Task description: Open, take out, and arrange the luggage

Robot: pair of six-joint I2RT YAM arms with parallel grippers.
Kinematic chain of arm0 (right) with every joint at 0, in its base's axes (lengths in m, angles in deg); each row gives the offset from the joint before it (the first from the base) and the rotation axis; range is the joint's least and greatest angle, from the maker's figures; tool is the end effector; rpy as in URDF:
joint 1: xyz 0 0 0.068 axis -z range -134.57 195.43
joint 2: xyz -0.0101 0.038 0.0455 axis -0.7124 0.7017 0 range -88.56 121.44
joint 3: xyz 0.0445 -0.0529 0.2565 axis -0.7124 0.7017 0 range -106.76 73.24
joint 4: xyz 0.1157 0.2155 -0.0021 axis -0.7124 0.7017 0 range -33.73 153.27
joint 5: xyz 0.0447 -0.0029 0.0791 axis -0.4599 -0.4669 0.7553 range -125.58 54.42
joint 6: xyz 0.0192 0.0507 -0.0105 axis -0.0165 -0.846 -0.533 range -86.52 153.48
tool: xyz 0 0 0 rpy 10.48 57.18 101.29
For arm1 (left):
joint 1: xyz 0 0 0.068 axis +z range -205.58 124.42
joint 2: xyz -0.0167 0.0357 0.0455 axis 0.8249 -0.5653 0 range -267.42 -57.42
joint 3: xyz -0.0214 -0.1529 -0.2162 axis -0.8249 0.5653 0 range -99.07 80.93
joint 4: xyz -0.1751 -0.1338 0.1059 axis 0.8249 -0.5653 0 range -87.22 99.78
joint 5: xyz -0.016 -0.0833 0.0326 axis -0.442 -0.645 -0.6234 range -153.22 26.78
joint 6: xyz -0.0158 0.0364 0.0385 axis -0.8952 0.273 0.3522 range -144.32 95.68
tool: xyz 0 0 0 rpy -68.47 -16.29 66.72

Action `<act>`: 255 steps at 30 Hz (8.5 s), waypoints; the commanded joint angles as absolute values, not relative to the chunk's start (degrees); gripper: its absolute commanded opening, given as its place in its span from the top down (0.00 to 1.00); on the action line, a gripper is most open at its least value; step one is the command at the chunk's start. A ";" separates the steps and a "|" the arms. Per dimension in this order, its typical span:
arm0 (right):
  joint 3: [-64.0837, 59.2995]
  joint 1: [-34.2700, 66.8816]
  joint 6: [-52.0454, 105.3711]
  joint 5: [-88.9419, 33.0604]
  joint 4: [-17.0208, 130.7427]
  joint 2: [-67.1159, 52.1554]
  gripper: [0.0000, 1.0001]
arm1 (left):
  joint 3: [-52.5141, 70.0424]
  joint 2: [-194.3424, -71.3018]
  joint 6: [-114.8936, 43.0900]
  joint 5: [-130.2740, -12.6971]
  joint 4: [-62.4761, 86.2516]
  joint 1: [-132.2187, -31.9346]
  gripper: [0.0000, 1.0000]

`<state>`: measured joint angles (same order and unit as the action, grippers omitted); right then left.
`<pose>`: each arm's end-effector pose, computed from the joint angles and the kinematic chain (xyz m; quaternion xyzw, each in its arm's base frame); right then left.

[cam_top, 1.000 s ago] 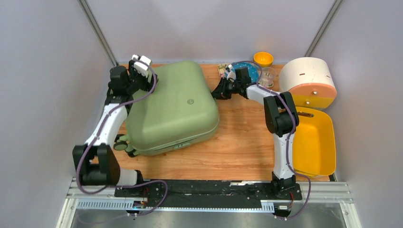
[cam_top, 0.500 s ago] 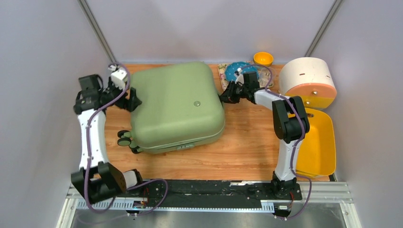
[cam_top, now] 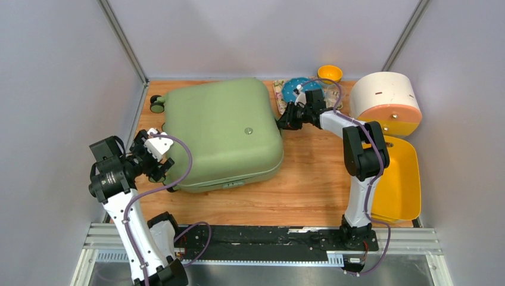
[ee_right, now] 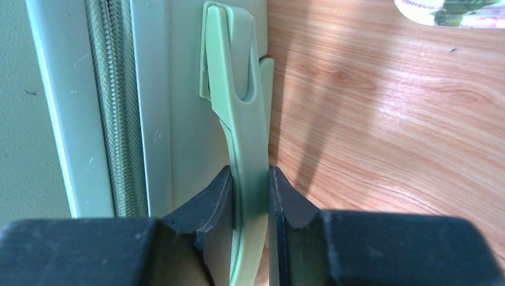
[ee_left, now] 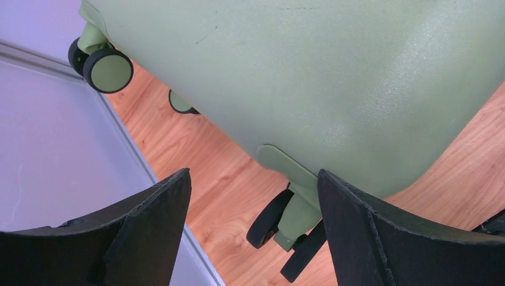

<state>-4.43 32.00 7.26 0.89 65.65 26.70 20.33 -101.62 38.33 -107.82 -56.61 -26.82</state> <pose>0.4005 0.1186 0.1786 -0.0157 0.8909 0.3920 0.2289 0.1016 0.0257 0.3368 0.3776 0.7938 -0.0224 0.4762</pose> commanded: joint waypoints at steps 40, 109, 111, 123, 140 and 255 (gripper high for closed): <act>-14.47 31.72 11.59 -2.71 67.60 26.40 1.00 | 34.62 -123.41 -38.29 -96.89 4.68 -31.84 0.41; 1.84 32.69 31.08 1.42 64.28 -2.06 0.27 | 45.83 -107.09 -54.12 -91.88 -0.59 -15.76 0.09; 4.32 32.69 31.02 -2.15 60.50 -5.67 0.18 | 48.66 -104.19 -54.38 -90.21 -1.46 -15.68 0.09; 10.99 30.76 50.86 3.81 67.70 -11.38 0.08 | 66.51 -106.62 -67.81 -93.11 29.96 -17.52 0.09; 18.57 22.41 63.09 2.21 72.61 -19.83 0.10 | 62.57 -113.84 -72.31 -88.88 54.42 -24.37 0.09; -50.66 14.31 78.83 -39.27 25.59 40.28 0.11 | 30.84 -137.04 -25.22 -94.78 13.42 -40.54 0.16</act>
<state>-42.92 12.07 78.58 -38.02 27.27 38.11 34.48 -132.90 -39.09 -91.91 23.50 -39.39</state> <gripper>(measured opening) 0.888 0.864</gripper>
